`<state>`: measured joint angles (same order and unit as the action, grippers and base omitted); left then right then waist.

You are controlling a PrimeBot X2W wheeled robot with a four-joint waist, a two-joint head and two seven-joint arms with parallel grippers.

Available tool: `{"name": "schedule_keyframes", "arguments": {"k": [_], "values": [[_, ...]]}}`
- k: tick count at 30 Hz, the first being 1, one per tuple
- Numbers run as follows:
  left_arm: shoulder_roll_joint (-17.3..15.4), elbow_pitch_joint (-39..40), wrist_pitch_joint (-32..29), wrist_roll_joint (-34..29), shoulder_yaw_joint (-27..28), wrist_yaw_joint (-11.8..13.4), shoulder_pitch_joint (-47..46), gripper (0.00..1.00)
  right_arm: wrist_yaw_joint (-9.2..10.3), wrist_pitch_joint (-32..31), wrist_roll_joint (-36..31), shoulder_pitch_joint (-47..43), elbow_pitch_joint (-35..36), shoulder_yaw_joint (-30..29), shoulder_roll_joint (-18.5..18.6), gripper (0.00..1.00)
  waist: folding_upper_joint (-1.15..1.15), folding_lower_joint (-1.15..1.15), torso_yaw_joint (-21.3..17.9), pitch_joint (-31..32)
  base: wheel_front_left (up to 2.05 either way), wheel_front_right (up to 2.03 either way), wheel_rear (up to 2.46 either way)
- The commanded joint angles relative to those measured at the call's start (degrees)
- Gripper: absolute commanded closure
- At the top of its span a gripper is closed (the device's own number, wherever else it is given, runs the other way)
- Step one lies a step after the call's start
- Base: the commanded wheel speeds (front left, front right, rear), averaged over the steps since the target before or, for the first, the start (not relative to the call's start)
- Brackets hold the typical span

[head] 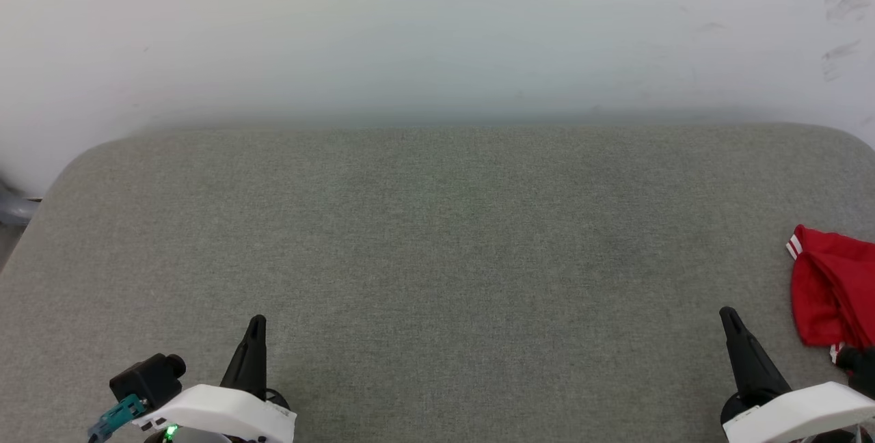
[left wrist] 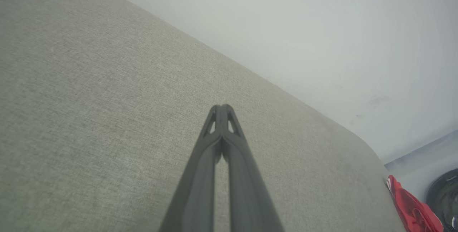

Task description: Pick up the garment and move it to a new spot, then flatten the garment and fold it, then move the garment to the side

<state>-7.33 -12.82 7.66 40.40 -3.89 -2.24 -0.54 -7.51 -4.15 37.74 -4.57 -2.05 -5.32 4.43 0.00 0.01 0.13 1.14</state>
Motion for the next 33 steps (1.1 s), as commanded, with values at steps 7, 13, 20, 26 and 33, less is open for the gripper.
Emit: {"name": "schedule_keyframes", "arguments": {"k": [7, 13, 20, 26, 33], "values": [[0.34, 0.45, -1.62, 6.29, 1.52, -0.86, -2.21, 1.00, 0.01, -0.38, 6.75, 2.73, -0.81, -0.29, -0.17, 1.00, 0.00, 0.00, -0.01, -0.10, 0.00, 0.00, 0.00], [0.75, 0.30, -2.85, 10.66, 2.36, -1.29, -2.61, 1.00, 0.01, -0.60, 11.31, 3.55, -1.87, -0.39, -0.31, 1.00, 0.00, 0.00, -0.02, -0.18, 0.00, 0.00, 0.00], [1.20, 0.13, -4.14, 15.38, 3.34, -1.78, -3.04, 1.00, 0.01, -0.80, 16.31, 4.45, -3.00, -0.49, -0.45, 1.00, 0.00, 0.00, -0.03, -0.27, 0.00, 0.00, 0.00], [1.52, -0.01, -5.21, 19.19, 4.08, -2.15, -3.36, 1.00, 0.01, -0.95, 20.30, 5.28, -3.95, -0.57, -0.57, 1.00, 0.00, 0.00, -0.03, -0.35, 0.00, 0.00, 0.00], [1.87, -0.17, -6.41, 23.39, 4.94, -2.56, -3.73, 1.00, 0.01, -1.18, 24.68, 5.96, -4.97, -0.67, -0.71, 1.00, 0.00, 0.00, -0.04, -0.44, 0.00, 0.00, 0.00]]}}
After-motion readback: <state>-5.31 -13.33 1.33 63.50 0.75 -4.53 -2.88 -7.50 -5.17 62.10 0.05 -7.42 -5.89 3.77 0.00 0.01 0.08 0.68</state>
